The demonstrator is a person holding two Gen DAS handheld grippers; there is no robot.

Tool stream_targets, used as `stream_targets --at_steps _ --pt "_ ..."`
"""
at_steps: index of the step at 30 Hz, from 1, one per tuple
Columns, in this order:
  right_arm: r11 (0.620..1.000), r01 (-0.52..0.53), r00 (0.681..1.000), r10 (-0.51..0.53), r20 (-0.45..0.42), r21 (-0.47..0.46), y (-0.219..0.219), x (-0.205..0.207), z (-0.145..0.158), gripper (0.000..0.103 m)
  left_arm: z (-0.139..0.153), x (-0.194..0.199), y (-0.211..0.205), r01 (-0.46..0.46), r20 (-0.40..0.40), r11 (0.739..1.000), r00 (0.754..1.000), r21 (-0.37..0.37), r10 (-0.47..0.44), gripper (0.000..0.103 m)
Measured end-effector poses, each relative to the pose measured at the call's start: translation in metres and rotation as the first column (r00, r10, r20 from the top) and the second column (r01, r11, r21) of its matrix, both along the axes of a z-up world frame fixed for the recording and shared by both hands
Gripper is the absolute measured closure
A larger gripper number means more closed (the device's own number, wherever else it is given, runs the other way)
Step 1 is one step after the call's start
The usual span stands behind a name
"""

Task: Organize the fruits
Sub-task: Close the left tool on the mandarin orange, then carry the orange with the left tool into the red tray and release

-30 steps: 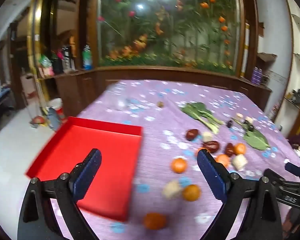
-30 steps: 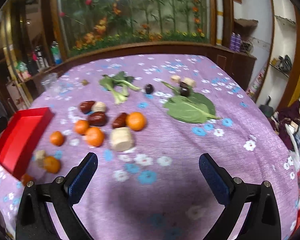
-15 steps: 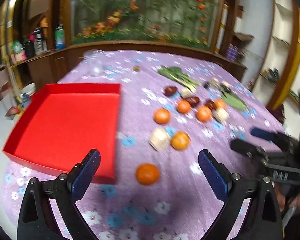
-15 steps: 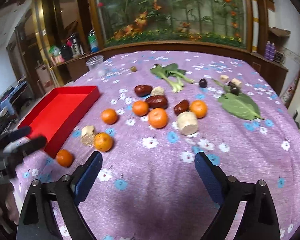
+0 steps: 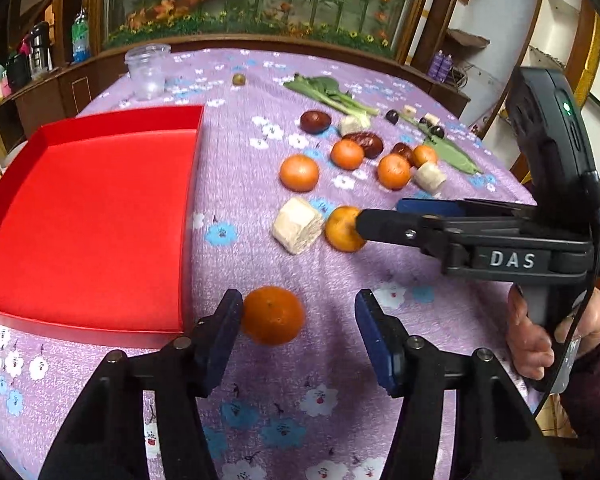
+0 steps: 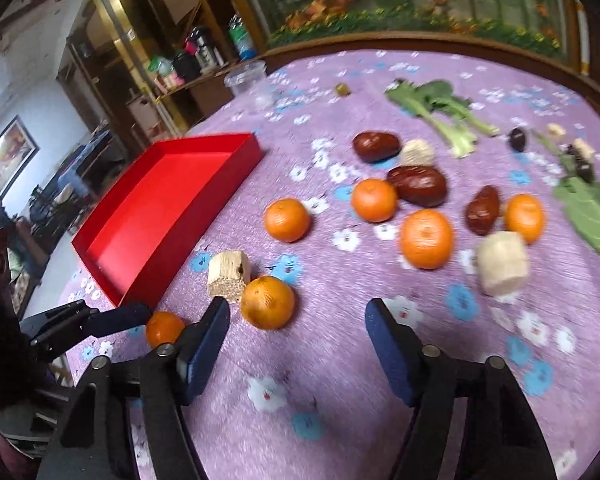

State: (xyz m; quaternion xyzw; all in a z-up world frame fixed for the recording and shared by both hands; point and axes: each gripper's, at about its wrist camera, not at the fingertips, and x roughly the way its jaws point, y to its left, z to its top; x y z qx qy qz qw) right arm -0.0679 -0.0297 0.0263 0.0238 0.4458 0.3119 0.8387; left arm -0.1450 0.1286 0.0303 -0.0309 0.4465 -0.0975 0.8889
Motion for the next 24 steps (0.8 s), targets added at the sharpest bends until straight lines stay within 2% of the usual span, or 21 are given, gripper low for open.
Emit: stream_targets --at_steps 4,7,8,9,10,11,16,19,24 --pt "0.999 -0.036 0.999 0.036 -0.019 -0.023 0.016 0.008 -0.008 0.031 -0.012 0.009 0.005 -0.009 -0.048 1.000 0.999 -0.024 0.008 0.045" --pt "0.998 -0.058 0.998 0.058 -0.016 -0.039 0.025 0.008 -0.009 0.032 -0.014 0.008 0.004 -0.005 -0.042 1.000 0.999 -0.019 0.005 0.045" --pt "0.997 -0.061 0.998 0.061 -0.013 -0.043 0.025 0.007 -0.009 0.037 -0.014 0.008 0.003 -0.006 -0.039 1.000 0.999 -0.014 0.005 0.047" --pt "0.997 -0.069 0.998 0.069 -0.014 -0.044 0.026 0.006 -0.009 0.048 -0.014 0.008 0.003 -0.011 -0.034 1.000 0.999 -0.012 0.011 0.060" --pt "0.996 -0.074 0.997 0.074 -0.018 -0.045 0.027 0.007 -0.010 0.054 -0.015 0.009 0.003 -0.019 -0.032 1.000 0.999 -0.010 0.018 0.068" --pt "0.996 -0.080 0.997 0.079 -0.021 -0.048 0.028 0.006 -0.010 0.065 -0.015 0.009 0.004 -0.025 -0.034 1.000 0.999 -0.015 0.024 0.072" --pt "0.995 -0.085 0.996 0.084 -0.031 -0.048 0.026 0.001 -0.010 0.067 -0.012 0.005 0.012 -0.050 -0.027 0.996 0.998 -0.081 0.048 0.072" --pt "0.996 -0.069 0.997 0.068 -0.024 -0.049 0.023 -0.005 -0.005 0.067 0.000 0.000 0.020 -0.064 -0.001 0.990 0.998 -0.123 0.065 0.072" --pt "0.998 -0.058 0.998 0.059 0.028 -0.032 0.022 -0.017 0.026 0.067 0.031 -0.008 0.052 -0.120 0.066 0.972 0.989 -0.201 0.136 0.072"
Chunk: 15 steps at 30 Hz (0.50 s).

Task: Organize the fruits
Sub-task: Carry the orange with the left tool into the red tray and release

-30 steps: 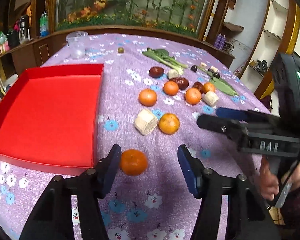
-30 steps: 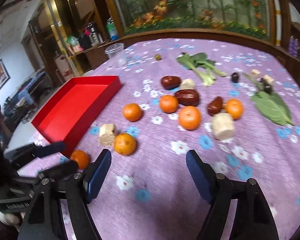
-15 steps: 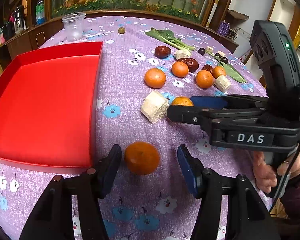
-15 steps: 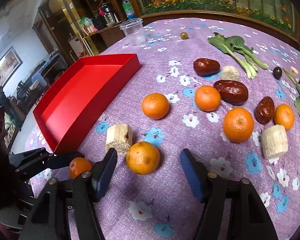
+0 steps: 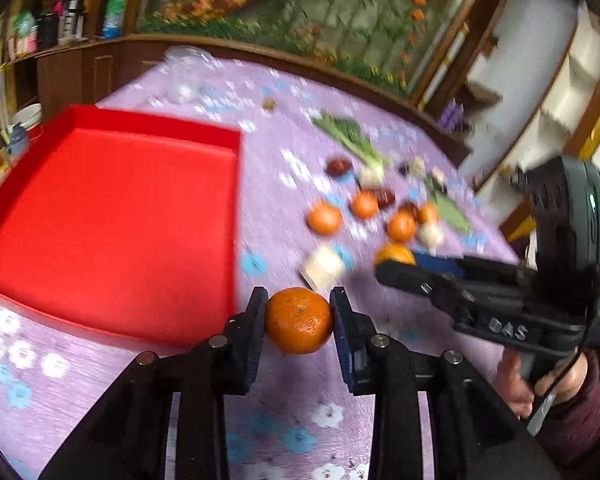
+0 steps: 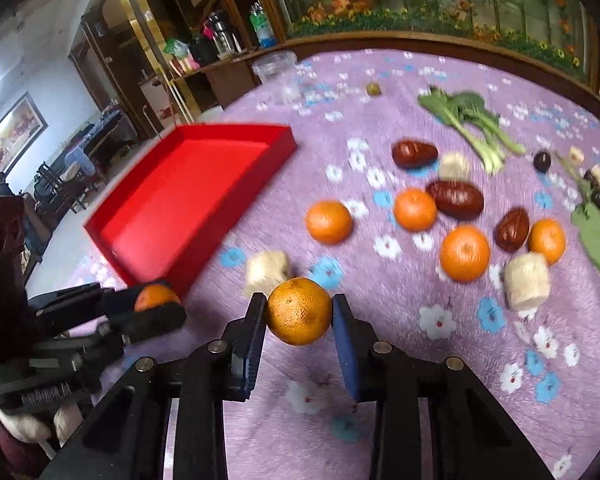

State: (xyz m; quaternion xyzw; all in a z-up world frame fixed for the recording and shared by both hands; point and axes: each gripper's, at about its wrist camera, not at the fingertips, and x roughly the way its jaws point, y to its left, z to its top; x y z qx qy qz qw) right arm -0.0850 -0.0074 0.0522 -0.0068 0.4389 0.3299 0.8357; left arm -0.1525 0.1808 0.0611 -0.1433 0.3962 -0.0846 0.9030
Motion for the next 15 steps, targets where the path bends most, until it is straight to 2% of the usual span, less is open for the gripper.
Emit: stream_targets --at_steps 4,8,10,15 --pt "0.997 -0.037 0.999 0.036 0.017 0.064 0.019 -0.002 0.031 0.067 0.019 0.002 0.046 -0.117 0.027 0.993 0.993 -0.020 0.117 0.072" --pt "0.982 -0.113 0.993 0.118 -0.026 0.153 0.065 0.004 0.053 0.067 0.021 0.009 0.090 -0.246 0.016 0.969 0.969 0.015 0.246 0.072" --pt "0.976 -0.149 0.986 0.159 -0.053 0.160 0.091 0.006 0.051 0.067 0.014 0.015 0.108 -0.285 -0.008 0.958 0.958 0.025 0.285 0.072" --pt "0.978 -0.198 0.972 0.205 -0.111 0.069 0.156 0.008 0.013 0.067 -0.006 0.023 0.134 -0.335 -0.061 0.941 0.940 0.043 0.337 0.072"
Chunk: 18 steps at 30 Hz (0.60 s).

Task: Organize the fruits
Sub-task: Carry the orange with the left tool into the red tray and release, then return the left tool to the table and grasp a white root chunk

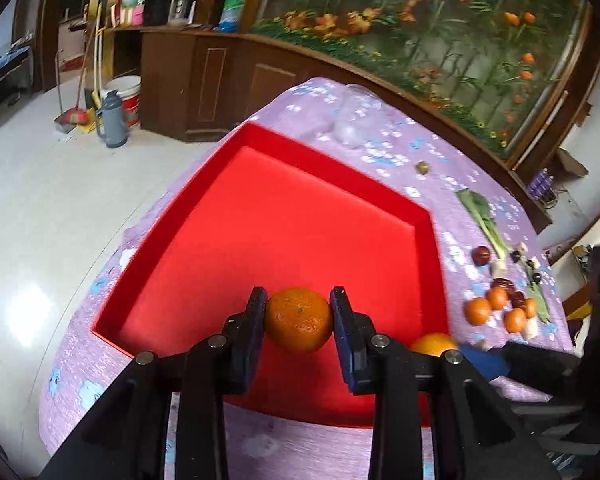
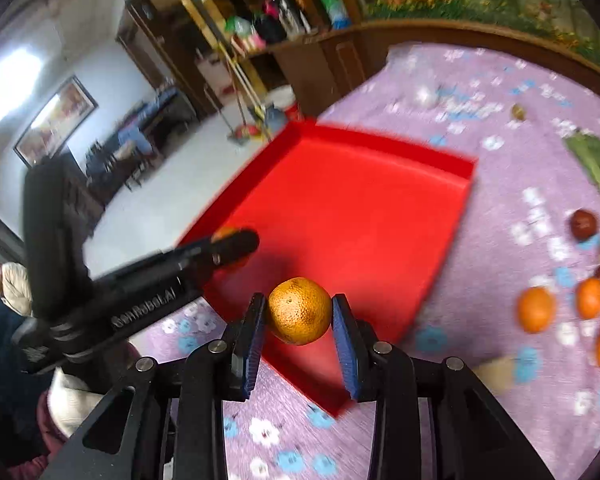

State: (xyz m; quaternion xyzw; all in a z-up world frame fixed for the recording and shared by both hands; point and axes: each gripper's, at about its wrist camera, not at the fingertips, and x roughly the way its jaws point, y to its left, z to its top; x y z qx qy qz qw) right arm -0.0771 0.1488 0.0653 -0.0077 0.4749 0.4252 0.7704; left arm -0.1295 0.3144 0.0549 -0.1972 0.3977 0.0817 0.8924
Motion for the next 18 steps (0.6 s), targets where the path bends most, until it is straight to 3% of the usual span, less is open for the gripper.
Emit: stream_targets --at_steps 4,8,11,13,16,18 --pt "0.998 -0.013 1.000 0.013 0.000 -0.069 0.025 0.000 -0.025 0.067 -0.008 0.002 0.015 -0.030 -0.014 0.999 0.999 -0.014 0.030 0.071" --pt "0.996 -0.011 1.000 0.014 0.024 -0.092 0.035 -0.001 -0.027 0.065 -0.006 -0.004 0.021 -0.044 0.012 0.998 0.999 -0.038 0.045 0.053" --pt "0.997 -0.017 1.000 0.019 0.023 -0.081 0.036 -0.004 -0.026 0.051 0.001 -0.010 0.018 -0.049 0.037 0.998 0.998 -0.036 0.050 0.050" --pt "0.997 -0.005 0.999 0.008 0.042 -0.075 0.031 -0.008 -0.022 0.043 0.010 -0.018 0.013 -0.059 0.065 0.998 0.996 -0.016 0.060 0.049" --pt "0.998 0.009 0.997 -0.005 0.071 -0.056 0.021 -0.008 -0.014 0.042 0.028 -0.033 0.002 -0.077 0.128 0.996 0.989 0.035 0.072 0.047" --pt "0.999 0.032 0.994 -0.027 0.104 -0.040 0.005 -0.012 -0.003 0.042 0.043 -0.042 -0.005 -0.088 0.181 0.993 0.981 0.074 0.073 0.035"
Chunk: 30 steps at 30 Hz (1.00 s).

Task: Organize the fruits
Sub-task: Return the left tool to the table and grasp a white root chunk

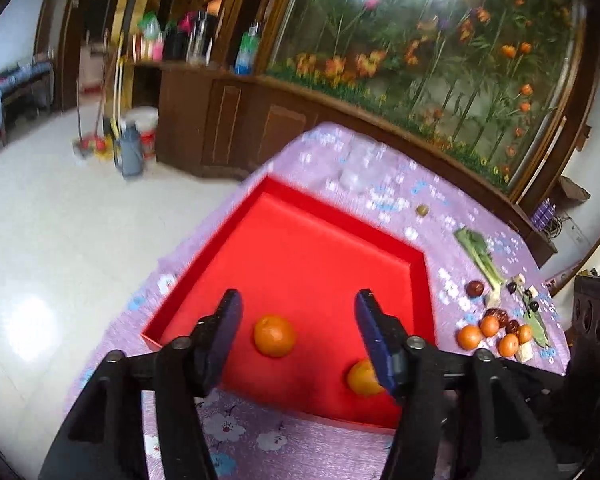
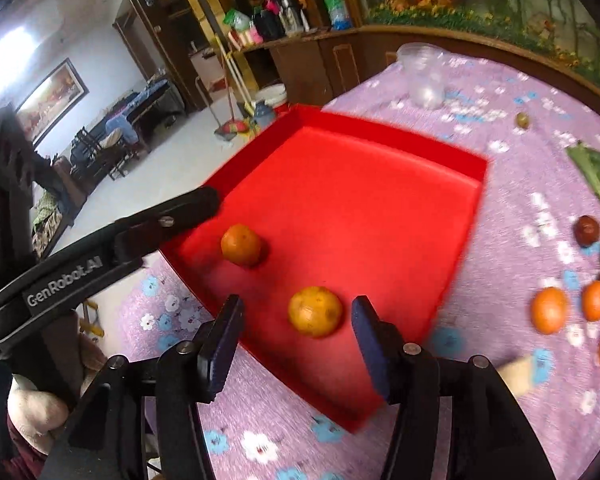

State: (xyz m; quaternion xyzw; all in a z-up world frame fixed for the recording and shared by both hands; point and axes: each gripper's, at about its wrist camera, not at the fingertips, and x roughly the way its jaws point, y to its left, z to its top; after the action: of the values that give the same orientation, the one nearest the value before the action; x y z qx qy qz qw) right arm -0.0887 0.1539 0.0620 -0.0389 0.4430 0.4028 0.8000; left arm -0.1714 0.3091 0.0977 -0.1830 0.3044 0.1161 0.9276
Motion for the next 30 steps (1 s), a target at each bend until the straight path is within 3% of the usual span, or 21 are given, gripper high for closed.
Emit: stream_targets --at_steps 2,4,5,6,7,9,11,12,14,16,18,20,24,30 --pt "0.999 0.035 0.999 -0.035 0.038 0.000 -0.020 -0.001 0.011 0.042 0.019 -0.012 -0.014 -0.004 0.068 0.999 0.998 0.051 0.001 0.023" --pt "0.994 0.102 0.990 -0.098 0.105 -0.027 -0.050 0.000 0.028 0.032 0.036 -0.019 -0.029 0.006 0.122 0.996 0.992 0.085 -0.017 0.016" --pt "0.988 0.150 0.978 -0.142 0.154 -0.044 -0.067 0.001 0.038 0.020 0.041 -0.020 -0.034 0.015 0.136 0.996 0.990 0.091 -0.028 0.014" --pt "0.978 0.204 0.961 -0.191 0.202 -0.050 -0.086 0.004 0.048 0.005 0.047 -0.020 -0.040 0.033 0.153 0.995 0.987 0.091 -0.046 0.013" --pt "0.967 0.249 0.944 -0.230 0.236 -0.051 -0.100 0.006 0.056 0.000 0.051 -0.019 -0.047 0.055 0.168 0.995 0.983 0.086 -0.068 0.013" --pt "0.936 0.352 0.886 -0.322 0.335 -0.031 -0.147 0.009 0.074 0.000 0.054 -0.012 -0.062 0.104 0.182 0.993 0.977 0.061 -0.113 0.012" --pt "0.897 0.440 0.839 -0.393 0.376 -0.044 -0.181 0.015 0.078 0.000 0.049 -0.002 -0.078 0.146 0.167 0.989 0.975 0.034 -0.150 0.012" --pt "0.864 0.499 0.819 -0.447 0.359 -0.063 -0.202 0.021 0.072 0.000 0.045 0.005 -0.088 0.167 0.147 0.986 0.975 0.026 -0.169 0.012" --pt "0.832 0.550 0.816 -0.518 0.258 -0.069 -0.238 0.028 0.053 0.000 0.035 0.016 -0.106 0.212 0.104 0.977 0.971 0.025 -0.214 0.012" --pt "0.819 0.568 0.818 -0.551 0.162 -0.082 -0.262 0.034 0.030 0.010 0.019 0.033 -0.130 0.274 0.039 0.961 0.961 0.029 -0.275 0.012" --pt "0.817 0.569 0.822 -0.563 0.085 -0.094 -0.278 0.038 0.008 0.032 0.005 0.041 -0.148 0.313 -0.017 0.949 0.950 0.033 -0.312 0.012" --pt "0.822 0.562 0.826 -0.563 0.015 -0.093 -0.287 0.042 -0.011 0.036 -0.009 0.050 -0.167 0.347 -0.066 0.937 0.936 0.037 -0.345 0.012" --pt "0.826 0.558 0.830 -0.558 0.017 -0.078 -0.288 0.050 -0.023 0.036 -0.032 0.063 -0.190 0.397 -0.135 0.915 0.913 0.076 -0.385 0.012" --pt "0.836 0.543 0.840 -0.541 0.039 -0.081 -0.279 0.065 -0.033 0.036 -0.055 0.078 -0.199 0.419 -0.224 0.903 0.893 0.095 -0.390 0.012"
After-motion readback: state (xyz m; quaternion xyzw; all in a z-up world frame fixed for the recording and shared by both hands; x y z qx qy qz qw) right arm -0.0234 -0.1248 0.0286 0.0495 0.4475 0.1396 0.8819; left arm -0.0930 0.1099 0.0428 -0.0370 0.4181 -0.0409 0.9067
